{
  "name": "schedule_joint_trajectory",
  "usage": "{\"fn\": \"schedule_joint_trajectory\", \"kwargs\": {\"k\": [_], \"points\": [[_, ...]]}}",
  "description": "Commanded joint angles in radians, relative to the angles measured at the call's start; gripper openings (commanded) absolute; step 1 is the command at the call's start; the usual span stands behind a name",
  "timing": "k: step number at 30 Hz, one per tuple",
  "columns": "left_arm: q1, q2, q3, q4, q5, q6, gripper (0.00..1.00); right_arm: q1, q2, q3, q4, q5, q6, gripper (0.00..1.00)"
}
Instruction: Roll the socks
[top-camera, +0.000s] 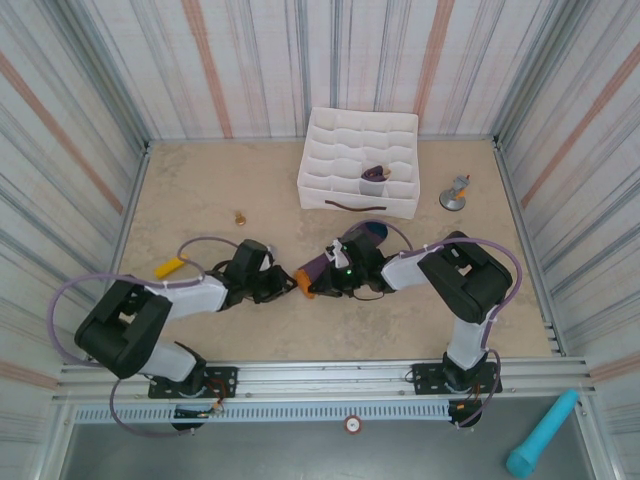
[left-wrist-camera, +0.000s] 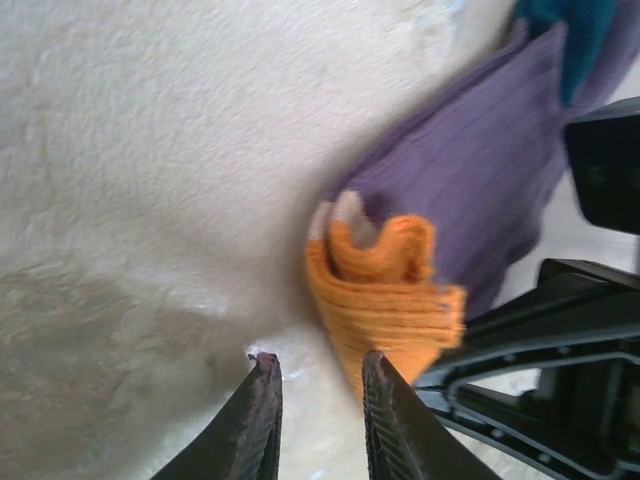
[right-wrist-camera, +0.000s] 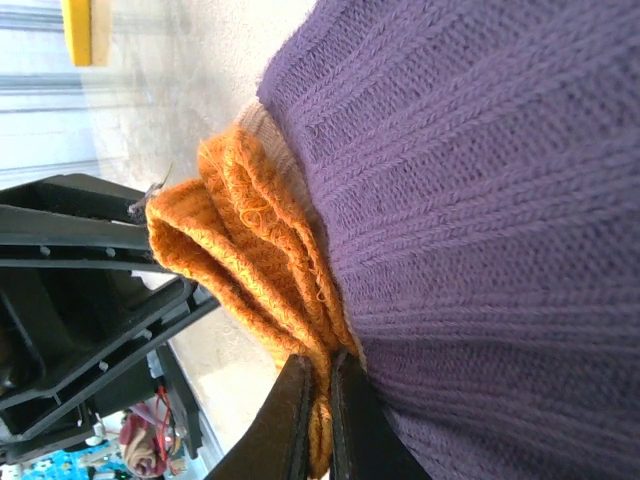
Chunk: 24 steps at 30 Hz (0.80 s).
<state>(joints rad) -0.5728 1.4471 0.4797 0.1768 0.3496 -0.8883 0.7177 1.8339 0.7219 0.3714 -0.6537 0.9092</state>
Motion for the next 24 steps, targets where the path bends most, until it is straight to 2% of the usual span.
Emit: {"fn": "schedule_joint_trajectory", "kwargs": {"k": [1,13,19,24], "points": [[0.005,0.046,0.011,0.031,-0.008,-0.003,0.27,-0.008,0.081,-0.056,-0.185,0.129,0.024,0.0],[0.005,0.112,-0.011,0.1,-0.021,-0.021,0.31,-0.015,0.082,-0.055,-0.184,0.123,0.024,0.0],[0.005,0.138,-0.032,0.144,-0.023,-0.029,0.42,-0.021,0.082,-0.057,-0.175,0.116,0.029,0.0],[0.005,0.166,-0.044,0.179,-0.02,-0.041,0.4,-0.023,0.081,-0.063,-0.167,0.112,0.033,0.0]]}}
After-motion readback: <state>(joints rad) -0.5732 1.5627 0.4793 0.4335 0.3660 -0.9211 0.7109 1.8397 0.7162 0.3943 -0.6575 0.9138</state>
